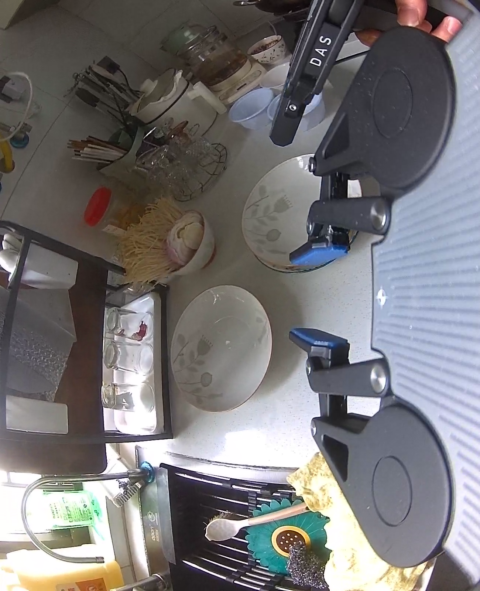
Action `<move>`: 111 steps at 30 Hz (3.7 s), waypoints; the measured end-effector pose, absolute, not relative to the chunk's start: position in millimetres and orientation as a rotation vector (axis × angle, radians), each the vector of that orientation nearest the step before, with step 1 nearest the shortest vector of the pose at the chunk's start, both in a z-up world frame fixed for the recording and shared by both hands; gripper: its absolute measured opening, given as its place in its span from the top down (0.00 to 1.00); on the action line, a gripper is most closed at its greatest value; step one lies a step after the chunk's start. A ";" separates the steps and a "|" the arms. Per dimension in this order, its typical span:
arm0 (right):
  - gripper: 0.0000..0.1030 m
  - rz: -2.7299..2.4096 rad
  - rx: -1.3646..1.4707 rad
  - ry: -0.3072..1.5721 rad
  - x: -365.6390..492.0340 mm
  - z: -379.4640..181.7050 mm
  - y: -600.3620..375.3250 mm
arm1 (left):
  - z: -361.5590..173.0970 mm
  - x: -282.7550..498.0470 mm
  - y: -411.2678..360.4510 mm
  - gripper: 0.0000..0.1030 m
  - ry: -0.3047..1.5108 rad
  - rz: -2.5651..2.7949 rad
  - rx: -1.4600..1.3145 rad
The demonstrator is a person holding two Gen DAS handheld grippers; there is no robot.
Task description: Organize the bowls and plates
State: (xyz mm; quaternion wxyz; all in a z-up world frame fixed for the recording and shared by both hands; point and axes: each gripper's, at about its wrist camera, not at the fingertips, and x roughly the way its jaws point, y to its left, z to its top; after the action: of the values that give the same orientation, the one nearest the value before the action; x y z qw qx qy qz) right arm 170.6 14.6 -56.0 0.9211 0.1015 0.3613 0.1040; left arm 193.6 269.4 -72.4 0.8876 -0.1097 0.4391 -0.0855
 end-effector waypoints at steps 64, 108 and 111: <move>0.67 0.342 0.276 1.134 406.9 -197.2 74.7 | -214.9 396.0 363.7 0.53 1.137 0.121 -0.345; 0.82 0.384 0.270 1.044 364.2 -153.7 45.3 | -163.5 353.6 331.4 0.88 1.045 0.074 -0.351; 0.82 0.385 0.284 1.027 354.3 -144.2 36.4 | -149.5 342.0 324.8 0.88 1.027 0.060 -0.353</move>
State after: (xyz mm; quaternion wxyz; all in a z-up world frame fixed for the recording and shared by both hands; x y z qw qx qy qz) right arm 354.3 36.4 -144.2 0.8438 0.1344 0.4865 0.1823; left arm 342.0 324.8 -149.5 0.8558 -0.1680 0.4885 0.0285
